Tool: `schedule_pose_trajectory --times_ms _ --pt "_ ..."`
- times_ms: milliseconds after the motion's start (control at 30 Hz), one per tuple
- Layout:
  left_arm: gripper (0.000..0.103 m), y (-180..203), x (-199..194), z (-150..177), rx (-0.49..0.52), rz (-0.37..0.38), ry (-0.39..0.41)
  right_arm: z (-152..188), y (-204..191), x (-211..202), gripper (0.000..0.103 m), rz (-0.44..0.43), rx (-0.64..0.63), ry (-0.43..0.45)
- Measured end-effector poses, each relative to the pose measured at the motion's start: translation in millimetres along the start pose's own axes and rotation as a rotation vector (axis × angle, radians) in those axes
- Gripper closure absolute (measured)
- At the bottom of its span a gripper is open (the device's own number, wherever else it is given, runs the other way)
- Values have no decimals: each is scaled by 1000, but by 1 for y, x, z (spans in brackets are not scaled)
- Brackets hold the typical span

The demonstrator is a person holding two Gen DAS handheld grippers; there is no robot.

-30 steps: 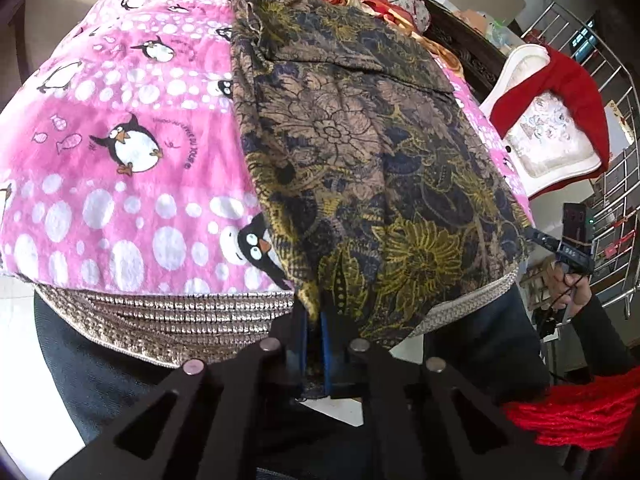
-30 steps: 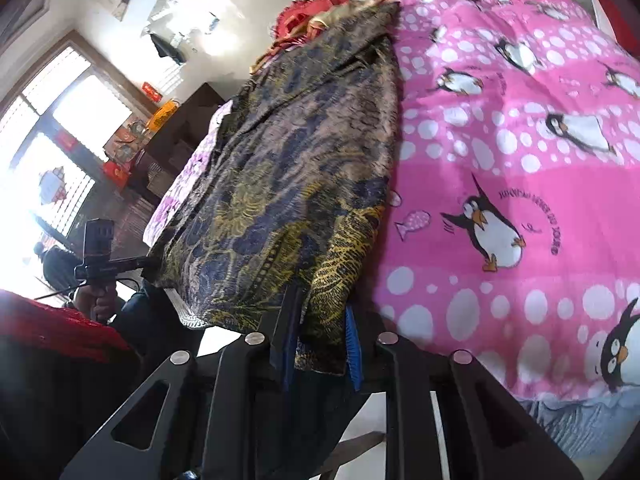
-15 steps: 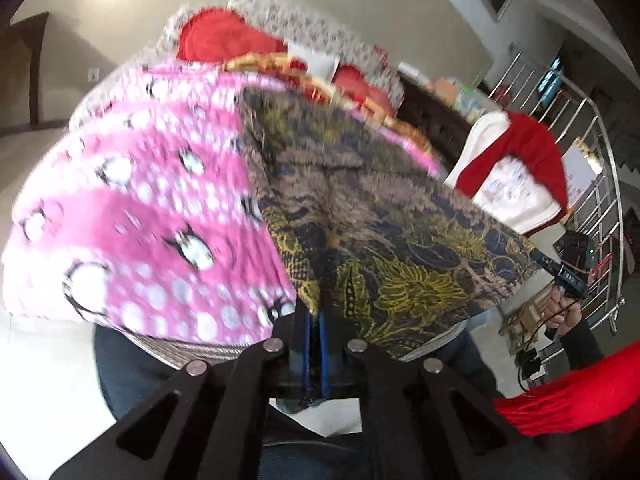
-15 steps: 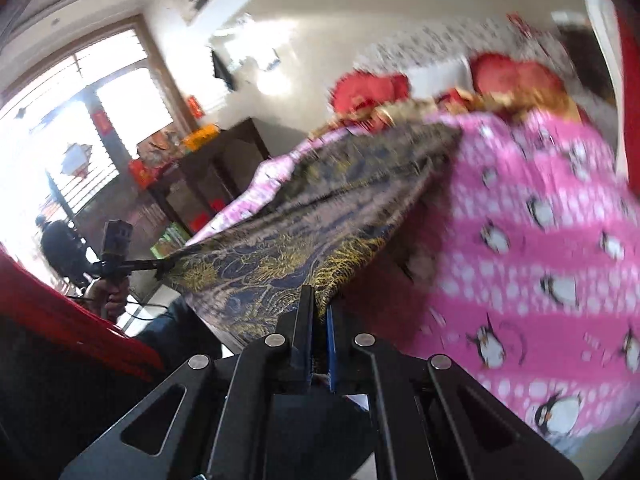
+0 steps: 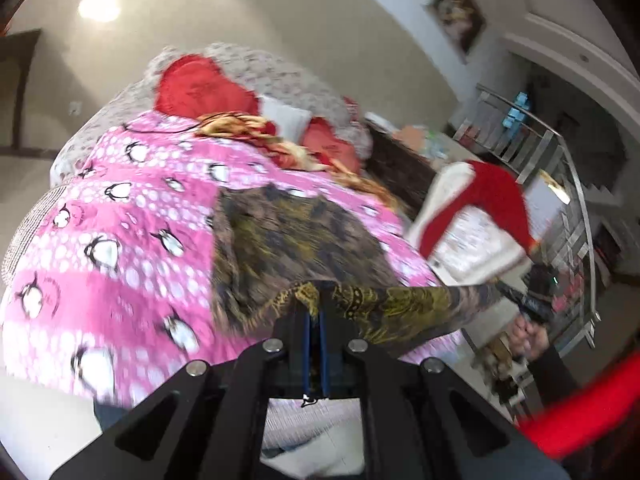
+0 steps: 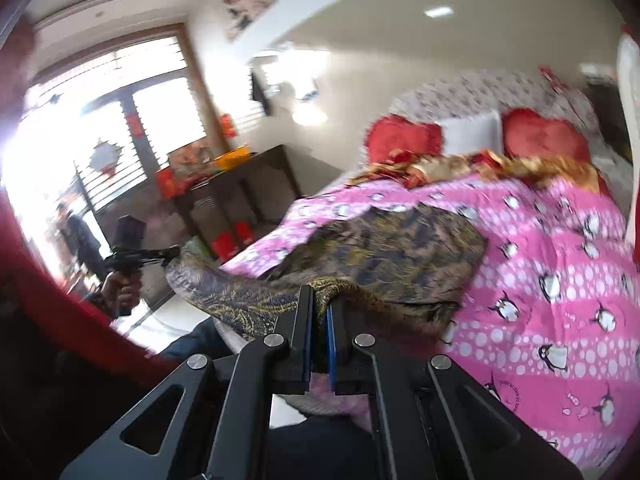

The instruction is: Fold small clothes

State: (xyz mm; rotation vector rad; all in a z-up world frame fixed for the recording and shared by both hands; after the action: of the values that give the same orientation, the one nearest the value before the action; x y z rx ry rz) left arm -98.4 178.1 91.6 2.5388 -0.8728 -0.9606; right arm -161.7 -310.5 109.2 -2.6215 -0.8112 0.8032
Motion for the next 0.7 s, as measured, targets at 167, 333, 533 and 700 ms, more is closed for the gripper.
schedule_pose_trajectory --times_ms 167,333,533,700 --pt "100 -40 104 -60 -29 -106 -46 -22 67 77 86 206 74 -46" --pt "100 -76 194 -99 -49 -155 -115 -48 148 155 86 369 221 -107" --pt "99 -114 262 -110 -19 -268 -201 -62 204 212 86 472 272 -174" --pt "90 -147 284 -91 -68 -332 -249 -66 219 240 86 483 288 -215"
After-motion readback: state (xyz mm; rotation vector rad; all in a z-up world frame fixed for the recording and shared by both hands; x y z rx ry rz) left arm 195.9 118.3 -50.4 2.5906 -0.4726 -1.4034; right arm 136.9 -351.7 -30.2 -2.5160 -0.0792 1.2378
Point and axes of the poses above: each gripper's, at about its wrist camera, not at the fingertips, and x roughly the way its jaws point, y to its right, z to its underside, the point moved 8 cm from there along x, roughly the way its jaws point, and after that the axes turned 3 degrees about x, right-handed, at the moved point
